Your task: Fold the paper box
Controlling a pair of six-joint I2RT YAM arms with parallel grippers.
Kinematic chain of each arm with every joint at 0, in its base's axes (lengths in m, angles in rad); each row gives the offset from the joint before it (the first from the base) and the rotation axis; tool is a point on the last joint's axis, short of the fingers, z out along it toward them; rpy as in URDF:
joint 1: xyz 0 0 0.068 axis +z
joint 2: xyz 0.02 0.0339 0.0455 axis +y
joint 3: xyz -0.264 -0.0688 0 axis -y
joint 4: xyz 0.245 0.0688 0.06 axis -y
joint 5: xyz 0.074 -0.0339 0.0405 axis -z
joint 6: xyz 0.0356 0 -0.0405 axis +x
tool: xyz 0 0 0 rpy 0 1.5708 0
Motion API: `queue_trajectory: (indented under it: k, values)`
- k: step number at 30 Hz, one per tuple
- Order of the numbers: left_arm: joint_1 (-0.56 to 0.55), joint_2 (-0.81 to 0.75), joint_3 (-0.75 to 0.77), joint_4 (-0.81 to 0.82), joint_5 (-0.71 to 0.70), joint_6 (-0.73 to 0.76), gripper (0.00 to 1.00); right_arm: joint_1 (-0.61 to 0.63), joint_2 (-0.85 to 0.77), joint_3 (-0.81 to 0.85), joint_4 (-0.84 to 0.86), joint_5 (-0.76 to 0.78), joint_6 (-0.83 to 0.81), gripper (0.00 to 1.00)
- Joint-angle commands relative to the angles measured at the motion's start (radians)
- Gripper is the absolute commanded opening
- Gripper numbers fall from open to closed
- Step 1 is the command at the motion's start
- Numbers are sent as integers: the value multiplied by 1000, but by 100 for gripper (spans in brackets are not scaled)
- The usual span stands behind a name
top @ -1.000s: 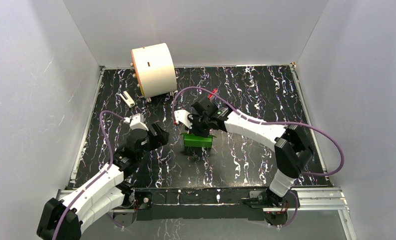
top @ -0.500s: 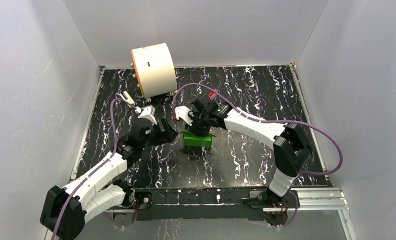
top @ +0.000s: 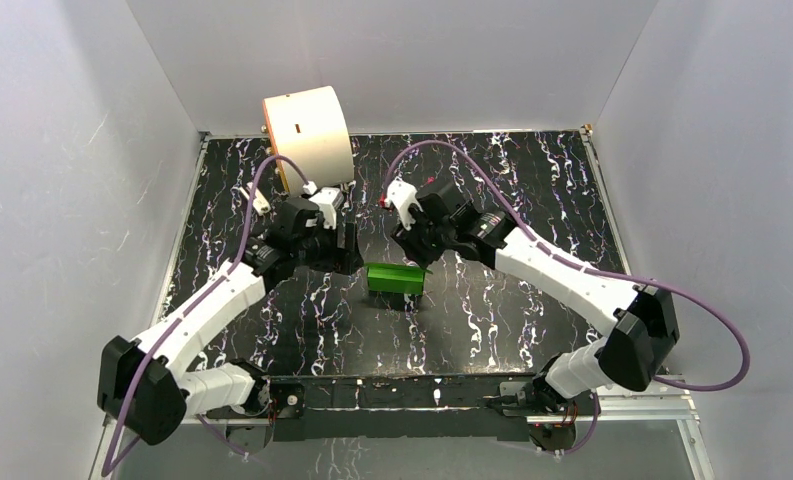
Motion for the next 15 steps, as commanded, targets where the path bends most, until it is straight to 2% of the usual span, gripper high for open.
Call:
queue_trajectory:
  k: [1,6,15]
  values:
    - [5,62,83,-126,78,144,76,-27,-34,-76,-24,97,152,51]
    - [5,139,129,-144,164,224,73,-32,-79,-144,3,105,210,44]
    - [4,223,174,-162,177,305,69,-32,-77,-183,40,94,232,37]
